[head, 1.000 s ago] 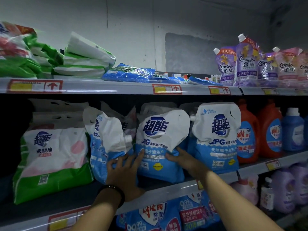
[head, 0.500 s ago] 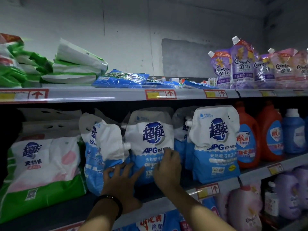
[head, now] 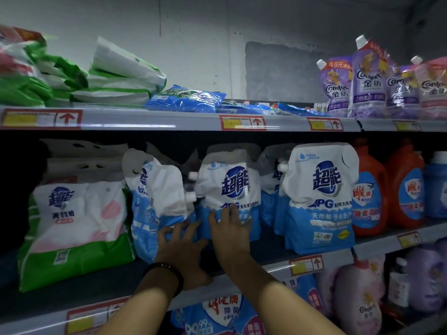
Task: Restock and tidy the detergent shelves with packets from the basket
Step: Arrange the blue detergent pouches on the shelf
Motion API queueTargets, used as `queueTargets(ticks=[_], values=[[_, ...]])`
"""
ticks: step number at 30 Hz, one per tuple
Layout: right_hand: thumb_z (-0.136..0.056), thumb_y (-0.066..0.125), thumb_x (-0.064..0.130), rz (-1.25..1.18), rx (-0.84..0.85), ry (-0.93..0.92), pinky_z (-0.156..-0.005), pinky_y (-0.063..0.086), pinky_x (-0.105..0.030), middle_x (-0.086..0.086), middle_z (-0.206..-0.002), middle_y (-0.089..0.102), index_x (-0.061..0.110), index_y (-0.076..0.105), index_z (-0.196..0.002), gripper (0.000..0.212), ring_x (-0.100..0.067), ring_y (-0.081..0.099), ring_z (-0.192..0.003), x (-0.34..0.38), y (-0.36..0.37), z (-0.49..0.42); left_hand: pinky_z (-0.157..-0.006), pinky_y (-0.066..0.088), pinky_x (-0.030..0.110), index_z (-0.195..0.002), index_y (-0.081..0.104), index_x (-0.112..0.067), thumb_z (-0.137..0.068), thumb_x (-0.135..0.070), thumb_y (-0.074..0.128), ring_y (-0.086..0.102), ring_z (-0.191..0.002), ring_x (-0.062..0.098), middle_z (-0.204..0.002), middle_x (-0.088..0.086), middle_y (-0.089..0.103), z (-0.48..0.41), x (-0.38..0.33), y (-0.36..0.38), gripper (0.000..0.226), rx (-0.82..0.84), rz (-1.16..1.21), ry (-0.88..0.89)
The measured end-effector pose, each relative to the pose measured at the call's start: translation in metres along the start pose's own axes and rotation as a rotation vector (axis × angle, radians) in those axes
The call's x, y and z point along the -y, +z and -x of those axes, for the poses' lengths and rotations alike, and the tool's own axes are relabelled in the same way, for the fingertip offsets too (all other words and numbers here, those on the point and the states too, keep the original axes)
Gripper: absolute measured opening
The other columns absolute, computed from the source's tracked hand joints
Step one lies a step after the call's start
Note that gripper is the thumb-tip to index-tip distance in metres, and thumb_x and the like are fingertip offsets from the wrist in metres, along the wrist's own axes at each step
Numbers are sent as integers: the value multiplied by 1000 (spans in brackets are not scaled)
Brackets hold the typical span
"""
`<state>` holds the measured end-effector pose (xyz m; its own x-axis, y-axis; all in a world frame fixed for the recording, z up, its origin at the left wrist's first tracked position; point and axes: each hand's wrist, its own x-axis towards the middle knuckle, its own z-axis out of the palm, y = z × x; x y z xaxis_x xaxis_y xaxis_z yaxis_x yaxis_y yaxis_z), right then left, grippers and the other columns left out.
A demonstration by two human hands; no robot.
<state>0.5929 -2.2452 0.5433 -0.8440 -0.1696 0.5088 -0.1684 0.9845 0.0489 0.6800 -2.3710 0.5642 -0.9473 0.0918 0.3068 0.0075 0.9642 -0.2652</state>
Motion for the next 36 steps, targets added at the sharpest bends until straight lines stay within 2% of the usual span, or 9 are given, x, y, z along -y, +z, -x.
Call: queueTargets(ticks=[5,12,15,18,21,23,28,33,36], values=[[-59,98,21,-3,-21,36,-67,54,-76,-33,-120,66,17,73,-124,69,-52,67,-118,3,2,-3,-115,6,57,-150,31,-55,-64,-83,58,2,-158,29,-174,-8,-2,1,1,1,95,5,21,8],[-61,94,6,36,31,104,-65,51,-81,-33,-123,61,19,65,-124,72,-53,62,-119,-23,4,-6,-114,1,56,-148,36,-55,-66,-76,60,0,-158,30,-174,-6,-1,5,2,0,87,12,27,23],[-84,81,9,47,-9,92,-84,49,-82,-34,-144,43,19,45,-143,70,-55,41,-141,-37,-2,-9,-113,0,55,-148,35,-56,-66,-75,60,-1,-158,30,-173,-5,-1,4,3,2,88,4,22,31],[-95,72,16,60,11,64,-108,31,-81,-34,-161,23,18,24,-157,79,-55,18,-154,-36,-6,-8,-114,1,55,-147,37,-56,-66,-75,61,0,-158,30,-173,-5,1,3,3,4,86,-6,31,32],[-98,70,31,-14,72,42,-119,11,-81,-32,-171,-3,18,-1,-168,101,-54,-7,-159,-22,-1,-2,-115,1,55,-142,44,-54,-65,-74,60,3,-158,30,-174,-5,4,2,2,3,81,-28,49,44],[-100,63,40,-44,91,-11,-119,-2,-81,-28,-172,-17,21,-12,-168,103,-50,-19,-159,-11,7,0,-115,2,56,-139,51,-50,-65,-73,59,5,-158,31,-174,-4,8,1,1,3,78,-53,68,50],[-96,60,40,-157,125,-43,-116,-16,-79,-20,-172,-28,30,-10,-168,101,-38,-31,-158,5,9,-16,-114,5,55,-143,49,-39,-64,-79,56,7,-158,28,-172,-7,10,-2,1,4,88,-63,53,29],[-99,56,38,-241,237,-82,-119,-20,-74,-11,-173,-30,37,-6,-168,93,-30,-31,-159,-9,0,-20,-113,7,57,-145,42,-44,-64,-75,57,7,-158,29,-173,-6,8,3,1,3,88,-41,38,39],[-99,55,30,-375,287,-104,-124,-13,-70,-8,-177,-12,33,14,-169,81,-29,-18,-163,-20,-17,-15,-115,5,58,-141,48,-47,-66,-71,59,5,-157,32,-172,-5,8,7,0,-2,80,-10,28,50]])
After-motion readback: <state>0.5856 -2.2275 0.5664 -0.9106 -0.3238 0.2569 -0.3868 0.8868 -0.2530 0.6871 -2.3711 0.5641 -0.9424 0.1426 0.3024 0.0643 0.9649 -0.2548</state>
